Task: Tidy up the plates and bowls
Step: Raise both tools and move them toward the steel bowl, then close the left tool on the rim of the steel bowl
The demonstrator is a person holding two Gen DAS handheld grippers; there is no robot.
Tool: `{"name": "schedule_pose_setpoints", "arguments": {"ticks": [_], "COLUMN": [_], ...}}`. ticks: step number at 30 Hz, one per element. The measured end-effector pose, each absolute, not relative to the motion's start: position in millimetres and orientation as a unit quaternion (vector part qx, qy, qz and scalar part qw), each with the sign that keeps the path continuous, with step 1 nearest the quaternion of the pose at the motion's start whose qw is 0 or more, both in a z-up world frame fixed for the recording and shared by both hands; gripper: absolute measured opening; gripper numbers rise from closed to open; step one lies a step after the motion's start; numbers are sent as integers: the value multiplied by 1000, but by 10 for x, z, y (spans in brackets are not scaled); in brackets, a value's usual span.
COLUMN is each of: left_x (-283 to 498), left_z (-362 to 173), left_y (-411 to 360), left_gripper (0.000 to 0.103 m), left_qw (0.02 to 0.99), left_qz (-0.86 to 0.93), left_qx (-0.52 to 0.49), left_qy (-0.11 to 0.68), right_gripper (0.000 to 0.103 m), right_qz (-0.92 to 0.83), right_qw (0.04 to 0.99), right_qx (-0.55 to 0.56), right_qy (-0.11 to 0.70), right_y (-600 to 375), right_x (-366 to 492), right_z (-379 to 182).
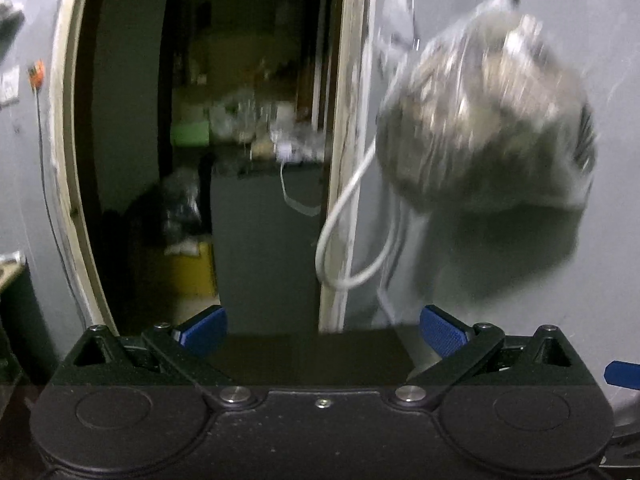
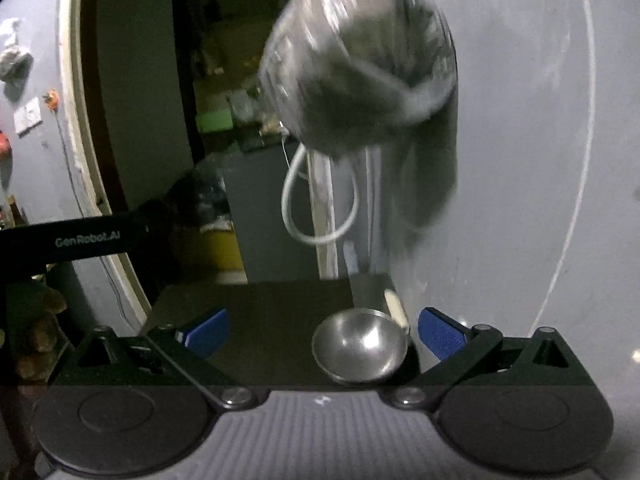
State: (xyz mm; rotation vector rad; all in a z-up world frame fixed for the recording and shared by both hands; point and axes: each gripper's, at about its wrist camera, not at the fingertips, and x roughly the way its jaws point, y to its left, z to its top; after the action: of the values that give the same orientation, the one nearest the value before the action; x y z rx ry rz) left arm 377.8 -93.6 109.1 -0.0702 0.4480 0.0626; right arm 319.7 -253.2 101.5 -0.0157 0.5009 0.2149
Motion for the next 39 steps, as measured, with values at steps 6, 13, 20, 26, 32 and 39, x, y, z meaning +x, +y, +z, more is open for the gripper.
{"name": "schedule_pose_setpoints", "arguments": {"ticks": [6,13,20,26,32,39], "left_x": [4139,4383,4601,4904,5103,5194], "left_z": [670,213,-118,-399,-622,-750], "left_y": [-1089,-1248,-1315,-1390,-1425,-1431], "left_gripper": [102,102,102,102,99,76], "left_qw": [961,944,927,915,901,894], "left_qz": [21,3,-21,-40,-46,-63], "left_qx": [-30,-11,-45,-71,-86,-99], "left_qy": [275,330,372,395,422,433], "right_gripper": [103,102,92,83,81,62], "right_qz": [94,64,19,0,-2,-3], "right_qw": [951,939,945,942,939,938], "right_qx": [61,127,147,152,146,140], "right_qy": [289,312,293,300,312,318], "right_y": [-2690,-2733,-2819,-2843,-2836,-2836], "right_x": [3508,3696,3849,4062,4233,4315], "right_z": [551,-39,-335,-541,-661,-723]}}
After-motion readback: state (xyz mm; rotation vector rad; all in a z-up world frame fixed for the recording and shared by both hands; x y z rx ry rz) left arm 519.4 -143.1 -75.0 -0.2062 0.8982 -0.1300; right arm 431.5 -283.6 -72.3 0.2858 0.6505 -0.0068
